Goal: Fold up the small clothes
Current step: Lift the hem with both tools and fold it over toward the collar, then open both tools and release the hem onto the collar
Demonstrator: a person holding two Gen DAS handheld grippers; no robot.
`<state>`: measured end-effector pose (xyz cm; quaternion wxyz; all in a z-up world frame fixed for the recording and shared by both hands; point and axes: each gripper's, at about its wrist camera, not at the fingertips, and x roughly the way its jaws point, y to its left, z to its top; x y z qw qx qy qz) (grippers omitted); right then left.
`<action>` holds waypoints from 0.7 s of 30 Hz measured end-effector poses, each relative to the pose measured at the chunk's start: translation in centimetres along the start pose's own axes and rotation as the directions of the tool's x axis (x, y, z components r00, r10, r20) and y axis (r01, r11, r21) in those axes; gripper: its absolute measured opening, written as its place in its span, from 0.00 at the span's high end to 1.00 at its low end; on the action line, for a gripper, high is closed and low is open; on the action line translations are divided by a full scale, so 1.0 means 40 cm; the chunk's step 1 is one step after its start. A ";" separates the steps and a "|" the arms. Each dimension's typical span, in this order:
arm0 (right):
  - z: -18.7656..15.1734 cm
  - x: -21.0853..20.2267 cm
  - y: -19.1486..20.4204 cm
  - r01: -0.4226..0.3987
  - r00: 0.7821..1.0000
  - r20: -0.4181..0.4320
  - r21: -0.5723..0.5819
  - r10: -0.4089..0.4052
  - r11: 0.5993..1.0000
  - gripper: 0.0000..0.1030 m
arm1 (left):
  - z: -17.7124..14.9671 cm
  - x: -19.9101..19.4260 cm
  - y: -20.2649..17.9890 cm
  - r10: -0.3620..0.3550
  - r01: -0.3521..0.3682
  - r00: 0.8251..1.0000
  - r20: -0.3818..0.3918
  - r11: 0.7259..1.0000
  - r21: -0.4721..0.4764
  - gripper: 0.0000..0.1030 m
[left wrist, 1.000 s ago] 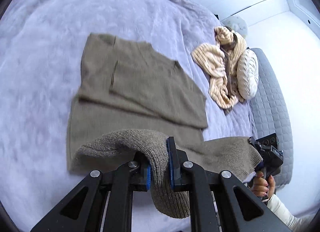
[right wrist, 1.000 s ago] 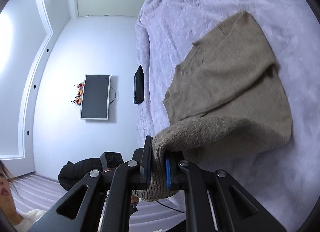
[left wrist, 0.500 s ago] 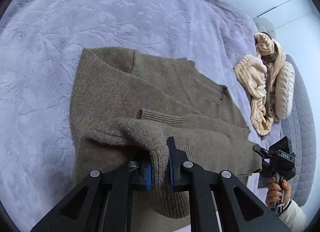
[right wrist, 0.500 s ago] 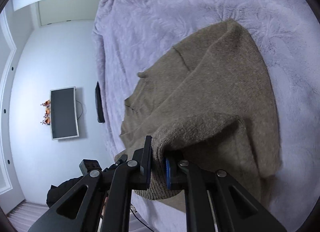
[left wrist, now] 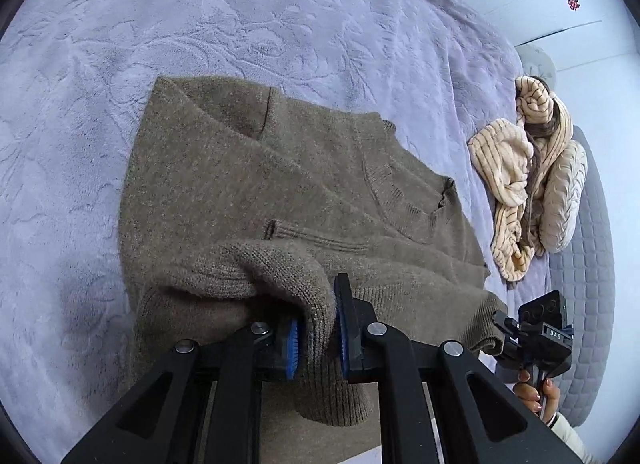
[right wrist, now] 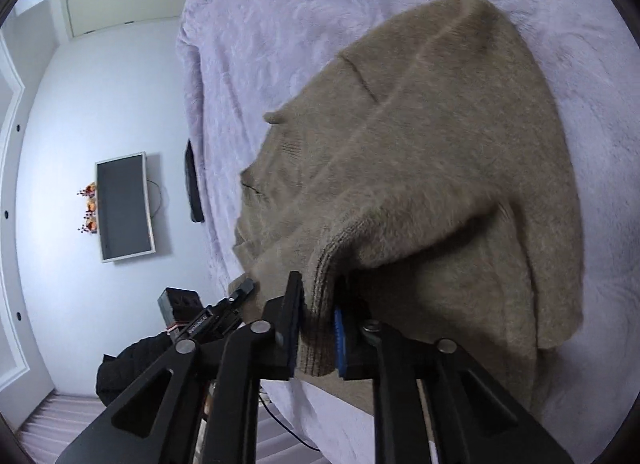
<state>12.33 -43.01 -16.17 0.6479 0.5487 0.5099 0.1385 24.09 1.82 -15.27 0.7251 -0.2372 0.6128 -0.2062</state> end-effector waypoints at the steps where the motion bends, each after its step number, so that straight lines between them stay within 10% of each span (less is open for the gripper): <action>1: 0.012 -0.007 0.015 -0.048 0.998 0.032 0.005 0.048 0.999 0.86 | 0.012 -0.003 -0.002 -0.013 0.013 1.000 0.010 1.000 -0.013 0.86; 6: 0.102 -0.027 -0.001 -0.171 0.975 0.164 0.109 0.152 0.979 0.85 | 0.091 -0.004 0.015 -0.016 0.022 0.998 0.057 0.995 -0.096 0.86; 11: 0.165 0.004 -0.028 -0.040 0.989 0.148 0.139 0.019 0.989 0.72 | 0.110 -0.004 -0.011 -0.003 0.005 0.999 0.033 0.998 -0.064 0.86; 15: 0.158 0.000 0.011 -0.027 0.989 0.147 0.093 0.013 0.995 0.32 | 0.106 -0.031 -0.032 -0.003 0.003 1.000 0.004 1.000 0.004 0.86; 21: 0.125 -0.052 0.091 0.009 0.992 0.124 -0.061 -0.002 0.998 0.32 | 0.093 -0.084 -0.047 -0.007 0.009 1.000 -0.028 0.998 0.064 0.86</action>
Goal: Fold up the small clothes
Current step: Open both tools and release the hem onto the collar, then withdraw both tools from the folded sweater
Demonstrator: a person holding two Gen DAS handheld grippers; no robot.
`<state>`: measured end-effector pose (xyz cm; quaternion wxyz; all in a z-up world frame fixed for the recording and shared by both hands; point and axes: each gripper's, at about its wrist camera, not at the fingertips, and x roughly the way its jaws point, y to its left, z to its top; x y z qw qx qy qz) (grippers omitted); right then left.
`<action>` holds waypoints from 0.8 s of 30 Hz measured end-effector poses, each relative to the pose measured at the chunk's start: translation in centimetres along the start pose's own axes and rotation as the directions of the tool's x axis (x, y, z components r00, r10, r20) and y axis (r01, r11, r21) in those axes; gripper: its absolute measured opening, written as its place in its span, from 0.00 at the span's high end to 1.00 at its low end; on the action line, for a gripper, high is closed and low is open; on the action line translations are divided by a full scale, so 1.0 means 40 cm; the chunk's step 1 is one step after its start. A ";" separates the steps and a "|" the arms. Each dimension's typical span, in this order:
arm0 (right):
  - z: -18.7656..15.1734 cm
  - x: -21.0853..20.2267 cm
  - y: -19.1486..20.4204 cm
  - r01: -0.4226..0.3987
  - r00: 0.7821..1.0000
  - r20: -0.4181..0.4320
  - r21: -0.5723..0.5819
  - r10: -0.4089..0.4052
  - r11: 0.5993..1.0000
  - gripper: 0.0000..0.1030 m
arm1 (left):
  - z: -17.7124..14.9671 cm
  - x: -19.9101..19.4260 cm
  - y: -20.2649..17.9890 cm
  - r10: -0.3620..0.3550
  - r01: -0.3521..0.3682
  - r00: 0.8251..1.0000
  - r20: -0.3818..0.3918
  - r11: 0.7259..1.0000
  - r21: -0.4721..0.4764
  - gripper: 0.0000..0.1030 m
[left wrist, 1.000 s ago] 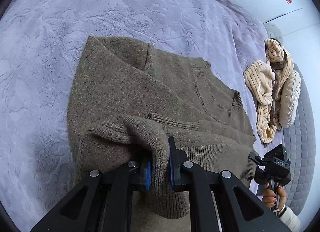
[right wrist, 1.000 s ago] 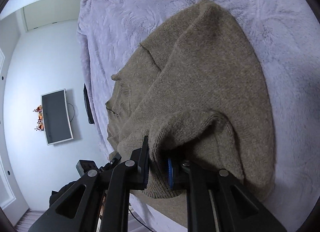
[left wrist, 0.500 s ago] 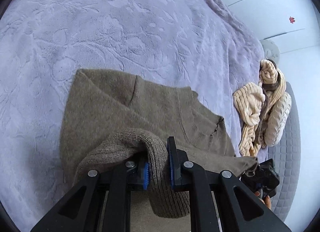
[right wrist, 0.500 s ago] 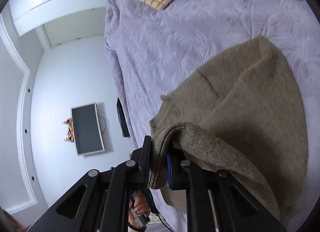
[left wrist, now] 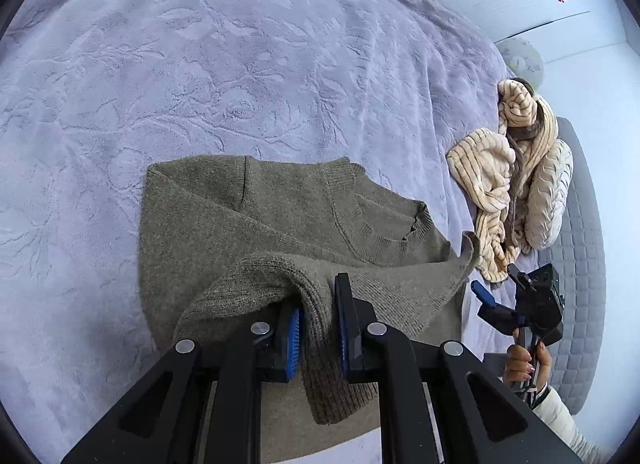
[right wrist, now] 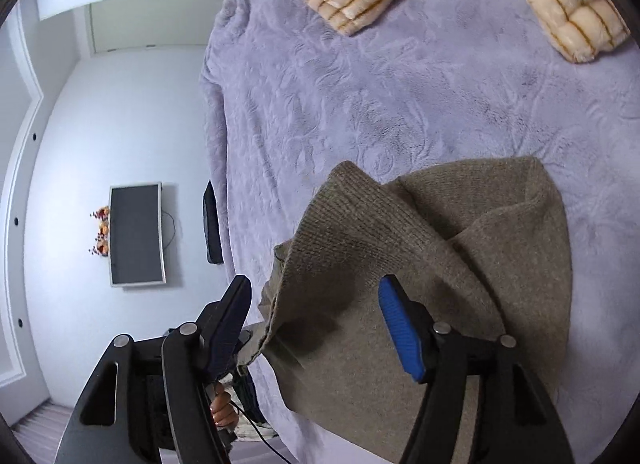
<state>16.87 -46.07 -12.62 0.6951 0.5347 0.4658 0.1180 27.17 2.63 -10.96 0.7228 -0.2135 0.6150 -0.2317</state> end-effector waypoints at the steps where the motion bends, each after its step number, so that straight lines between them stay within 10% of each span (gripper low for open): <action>1: -0.008 -0.005 0.008 0.012 1.000 -0.010 -0.021 -0.013 1.000 0.32 | -0.002 -0.011 -0.003 -0.008 0.008 1.000 0.005 1.000 0.005 0.86; 3: -0.022 -0.005 0.020 0.042 0.999 -0.031 -0.057 -0.044 0.997 0.32 | -0.002 -0.026 -0.011 0.002 -0.002 1.000 0.021 1.000 0.010 0.82; 7: -0.040 0.022 0.012 0.134 0.989 -0.052 -0.096 -0.140 0.986 0.32 | -0.007 -0.066 -0.043 0.201 -0.210 0.966 0.160 0.977 0.042 0.30; 14: -0.026 0.050 0.051 0.263 0.964 0.004 -0.208 -0.268 0.942 0.32 | -0.038 -0.040 -0.083 0.329 -0.357 0.924 0.194 0.925 0.133 0.30; 19: -0.019 0.103 0.074 0.338 0.933 -0.018 -0.297 -0.359 0.893 0.54 | -0.031 0.081 -0.071 0.414 -0.432 0.897 0.158 0.895 0.109 0.30; 24: -0.022 0.154 0.029 0.485 0.860 0.012 -0.330 -0.510 0.810 0.58 | -0.029 0.146 -0.025 0.491 -0.501 0.860 0.138 0.864 0.051 0.30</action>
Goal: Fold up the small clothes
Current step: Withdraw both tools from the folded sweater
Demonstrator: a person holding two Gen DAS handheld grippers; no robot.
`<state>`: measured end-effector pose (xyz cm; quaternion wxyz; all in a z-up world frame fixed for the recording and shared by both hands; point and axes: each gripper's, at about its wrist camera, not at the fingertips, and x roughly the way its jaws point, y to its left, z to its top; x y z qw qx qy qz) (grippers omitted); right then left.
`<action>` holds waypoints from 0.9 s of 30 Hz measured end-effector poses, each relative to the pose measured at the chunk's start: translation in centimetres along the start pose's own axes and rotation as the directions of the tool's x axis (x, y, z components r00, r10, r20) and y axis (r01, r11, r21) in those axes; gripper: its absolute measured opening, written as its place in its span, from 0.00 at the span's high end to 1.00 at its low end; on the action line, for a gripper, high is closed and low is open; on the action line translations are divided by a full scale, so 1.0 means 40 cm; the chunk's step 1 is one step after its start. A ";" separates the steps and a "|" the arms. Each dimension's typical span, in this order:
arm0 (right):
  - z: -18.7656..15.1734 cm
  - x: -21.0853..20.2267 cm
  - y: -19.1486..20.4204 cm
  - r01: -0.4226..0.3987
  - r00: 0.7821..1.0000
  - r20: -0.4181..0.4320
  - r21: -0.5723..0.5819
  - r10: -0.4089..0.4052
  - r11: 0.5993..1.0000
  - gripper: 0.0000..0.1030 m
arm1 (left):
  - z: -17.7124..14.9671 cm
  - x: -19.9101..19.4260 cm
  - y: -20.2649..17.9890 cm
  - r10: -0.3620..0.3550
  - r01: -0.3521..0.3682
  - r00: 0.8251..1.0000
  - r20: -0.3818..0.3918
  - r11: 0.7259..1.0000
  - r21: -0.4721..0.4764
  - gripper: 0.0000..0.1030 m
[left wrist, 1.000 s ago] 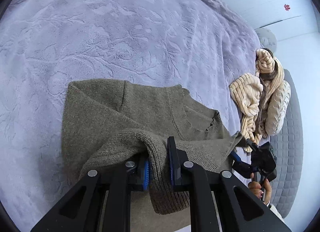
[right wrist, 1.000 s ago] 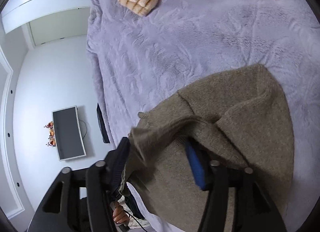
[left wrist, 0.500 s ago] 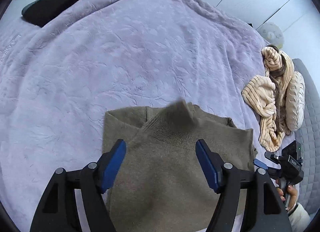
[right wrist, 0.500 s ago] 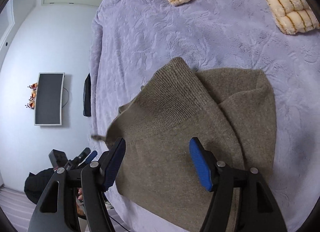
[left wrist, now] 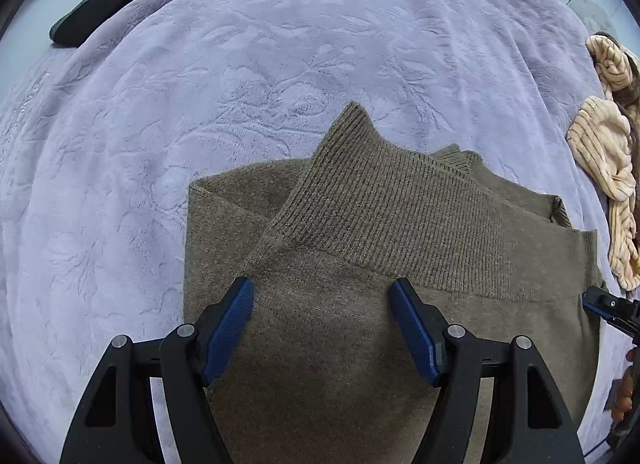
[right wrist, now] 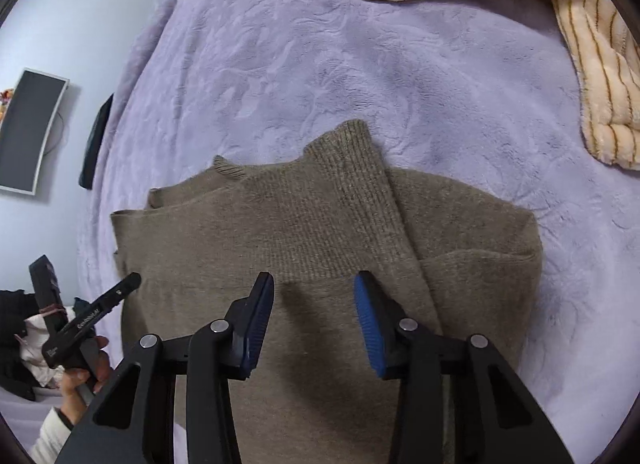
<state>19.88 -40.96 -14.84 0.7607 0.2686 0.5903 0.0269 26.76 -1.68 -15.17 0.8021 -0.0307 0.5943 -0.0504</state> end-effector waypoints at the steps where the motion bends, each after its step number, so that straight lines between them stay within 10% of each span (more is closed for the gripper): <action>1: -0.002 -0.006 -0.009 0.011 1.000 0.022 0.010 -0.011 1.000 0.58 | -0.002 -0.003 0.002 -0.001 0.001 1.000 0.003 1.000 0.007 0.30; 14: -0.111 -0.133 -0.027 0.042 0.997 0.066 0.006 -0.042 0.999 0.52 | -0.068 -0.103 0.131 0.094 -0.094 0.996 -0.003 0.995 -0.034 0.30; 27: -0.354 -0.176 0.036 0.112 0.993 0.046 -0.066 -0.110 0.991 0.52 | -0.277 -0.153 0.044 0.111 -0.109 0.993 -0.029 0.992 0.068 0.30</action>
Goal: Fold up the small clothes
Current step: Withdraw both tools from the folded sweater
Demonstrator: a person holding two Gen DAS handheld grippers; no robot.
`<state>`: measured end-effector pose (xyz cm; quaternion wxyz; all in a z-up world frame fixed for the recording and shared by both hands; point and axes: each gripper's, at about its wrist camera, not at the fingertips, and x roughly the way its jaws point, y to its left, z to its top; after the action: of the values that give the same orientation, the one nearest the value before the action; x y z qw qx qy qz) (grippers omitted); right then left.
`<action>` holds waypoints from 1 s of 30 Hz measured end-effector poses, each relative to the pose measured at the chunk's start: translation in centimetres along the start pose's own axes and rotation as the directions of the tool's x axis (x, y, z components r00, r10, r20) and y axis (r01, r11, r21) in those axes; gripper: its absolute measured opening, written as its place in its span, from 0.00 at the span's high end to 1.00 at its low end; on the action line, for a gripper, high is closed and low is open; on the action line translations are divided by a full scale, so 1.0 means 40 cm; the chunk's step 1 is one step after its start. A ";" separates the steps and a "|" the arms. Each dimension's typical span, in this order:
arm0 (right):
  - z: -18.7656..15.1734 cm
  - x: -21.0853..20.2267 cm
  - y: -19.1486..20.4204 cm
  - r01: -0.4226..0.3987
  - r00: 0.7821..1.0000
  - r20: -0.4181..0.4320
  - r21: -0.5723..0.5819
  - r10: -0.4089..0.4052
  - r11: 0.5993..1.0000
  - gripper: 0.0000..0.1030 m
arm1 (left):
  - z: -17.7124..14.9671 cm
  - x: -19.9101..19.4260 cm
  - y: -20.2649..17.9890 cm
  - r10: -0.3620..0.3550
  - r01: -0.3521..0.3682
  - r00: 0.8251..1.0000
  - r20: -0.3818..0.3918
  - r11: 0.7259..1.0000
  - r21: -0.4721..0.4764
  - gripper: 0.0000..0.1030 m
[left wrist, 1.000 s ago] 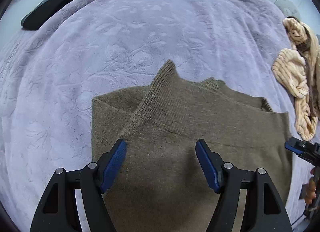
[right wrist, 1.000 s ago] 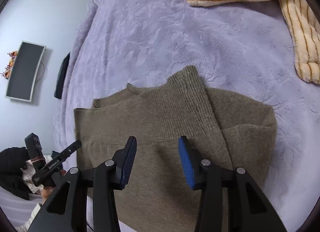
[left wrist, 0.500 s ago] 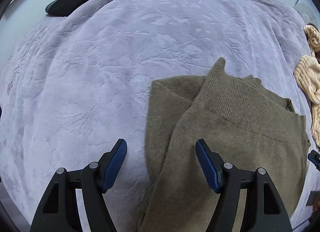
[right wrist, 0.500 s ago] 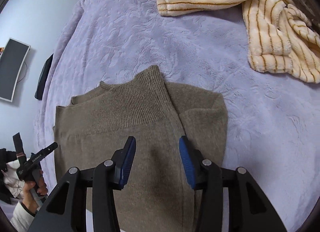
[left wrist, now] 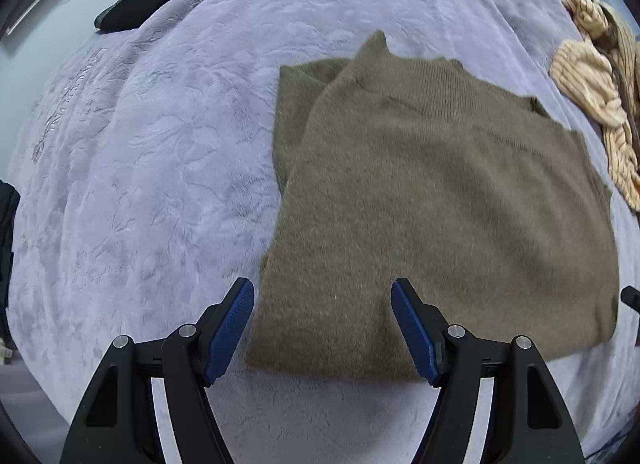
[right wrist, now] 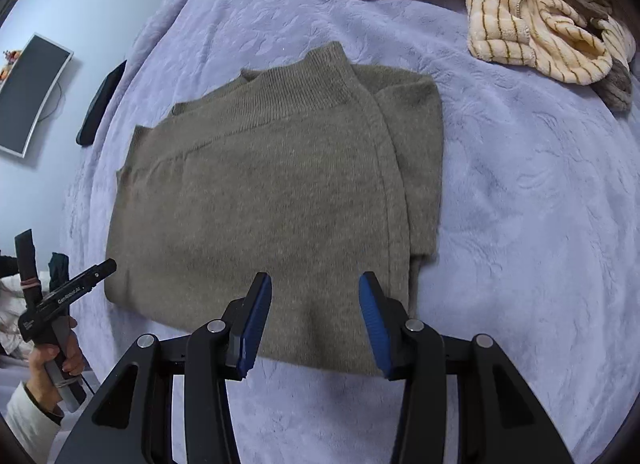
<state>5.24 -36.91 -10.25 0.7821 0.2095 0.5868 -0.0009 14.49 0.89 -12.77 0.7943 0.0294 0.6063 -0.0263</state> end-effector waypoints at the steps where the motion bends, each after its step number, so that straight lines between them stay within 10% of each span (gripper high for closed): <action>1: -0.010 -0.001 -0.001 0.009 1.000 -0.001 -0.002 -0.009 1.000 0.52 | -0.016 0.013 0.000 0.002 -0.002 1.000 -0.012 1.000 0.002 0.30; 5: -0.058 -0.003 -0.066 0.070 0.997 -0.014 0.077 -0.069 0.995 0.52 | -0.057 0.064 0.027 0.006 -0.008 0.997 -0.072 1.000 -0.023 0.30; 9: -0.085 0.019 -0.125 -0.066 0.996 -0.046 0.175 0.075 0.982 0.52 | -0.069 0.069 0.067 -0.076 0.066 0.993 -0.091 0.992 -0.103 0.30; 12: -0.094 0.035 -0.153 -0.140 0.987 -0.042 0.228 0.153 0.963 0.82 | -0.068 0.073 0.067 -0.075 0.066 0.992 -0.099 0.994 -0.086 0.30; 16: -0.109 0.075 -0.188 -0.084 0.992 -0.073 0.265 0.107 0.960 0.88 | -0.071 0.089 0.054 -0.055 0.049 0.994 -0.100 0.997 -0.053 0.28; 30: -0.149 0.019 -0.098 0.007 0.993 -0.120 0.158 0.012 0.987 0.78 | -0.166 -0.015 0.011 -0.025 0.022 0.992 -0.126 0.999 -0.027 0.28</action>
<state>-0.97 -38.34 -13.56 0.7262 0.2712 0.6308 -0.0337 7.98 1.87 -13.95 0.7542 0.0137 0.6560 -0.0258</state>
